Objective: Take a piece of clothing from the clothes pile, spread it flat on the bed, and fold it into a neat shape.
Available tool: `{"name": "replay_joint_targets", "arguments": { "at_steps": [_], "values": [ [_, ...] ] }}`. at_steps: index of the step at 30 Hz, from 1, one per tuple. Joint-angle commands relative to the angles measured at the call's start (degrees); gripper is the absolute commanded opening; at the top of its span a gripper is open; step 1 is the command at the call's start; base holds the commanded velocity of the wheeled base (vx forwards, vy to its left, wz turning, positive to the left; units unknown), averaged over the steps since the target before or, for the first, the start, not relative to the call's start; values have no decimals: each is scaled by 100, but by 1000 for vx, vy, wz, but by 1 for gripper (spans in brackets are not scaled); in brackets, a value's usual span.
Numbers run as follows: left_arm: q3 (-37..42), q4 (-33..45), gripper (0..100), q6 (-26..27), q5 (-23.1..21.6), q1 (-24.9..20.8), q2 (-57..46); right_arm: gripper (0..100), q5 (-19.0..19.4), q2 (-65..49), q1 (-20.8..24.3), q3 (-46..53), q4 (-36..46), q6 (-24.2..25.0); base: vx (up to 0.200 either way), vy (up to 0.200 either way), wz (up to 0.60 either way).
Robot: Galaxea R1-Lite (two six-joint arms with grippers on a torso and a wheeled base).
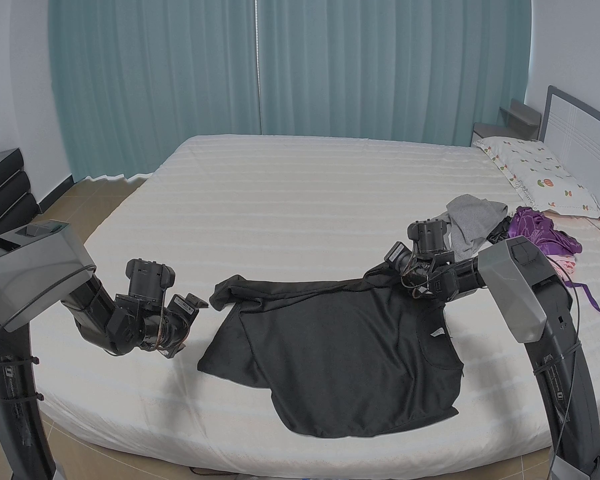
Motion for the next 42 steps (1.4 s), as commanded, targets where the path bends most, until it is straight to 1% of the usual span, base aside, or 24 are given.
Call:
{"name": "replay_joint_targets", "arguments": {
  "at_steps": [1,2,6,9,10,13,14,16,19,22,25,28,30,33,34,35,38,39,40,42],
  "values": [
    [-2,-12,100,2,86,-21,39,0,-82,270,-30,-655,-63,-29,0,0,0],
    [-2,-12,100,2,156,-29,48,0,-153,270,-30,-655,-133,-64,0,0,0],
    [-2,-38,100,11,235,-38,48,0,-135,288,-30,-655,-872,-222,0,0,0],
    [6,-109,100,-7,235,-38,57,0,-197,402,-57,-655,-1337,-547,0,0,0],
    [6,-109,100,-7,235,-38,57,0,-205,411,-57,-655,-1355,-565,0,0,0],
    [24,-126,100,-7,235,-38,57,0,-267,481,-74,-655,-1926,-837,0,0,0],
    [24,-126,100,-7,235,-38,57,100,-267,481,-74,-655,-1997,-881,0,0,0],
    [24,-126,100,-7,235,-38,57,100,-223,507,-83,-655,-2093,-1118,0,0,0],
    [24,-126,100,-7,235,-38,57,100,-188,648,-83,-655,-2058,-1250,0,0,0],
    [24,-126,100,-7,235,-38,57,100,-249,736,-109,-655,-2032,-1277,0,0,0],
    [42,-126,100,2,235,-38,48,100,-267,578,-197,-560,-1970,-1250,0,0,0],
    [86,-126,100,37,227,-38,30,100,-240,-29,-259,363,-2041,-1189,0,0,0],
    [147,-135,100,37,192,-38,4,100,-161,-591,-259,1312,-2155,-916,0,0,0],
    [217,-135,100,46,174,-47,-14,100,181,-1365,-224,2727,-2480,-450,0,0,0],
    [244,-126,100,55,174,-47,-14,100,234,-1497,-224,2982,-2568,-371,0,0,0],
    [314,-126,100,64,165,-56,-49,100,313,-1716,-241,3466,-2770,-222,0,0,0],
    [446,-135,100,151,121,-56,-163,100,401,-2138,-232,4520,-3174,15,0,0,0],
    [446,-135,100,151,121,-56,-163,100,401,-2138,-232,4520,-3174,15,0,0,0],
    [499,-126,100,169,77,-64,-224,100,401,-2367,-197,5241,-3420,94,0,0,0],
    [578,-126,100,169,42,-152,-295,100,401,-2534,-162,5883,-3746,200,0,0,0]
  ]
}}
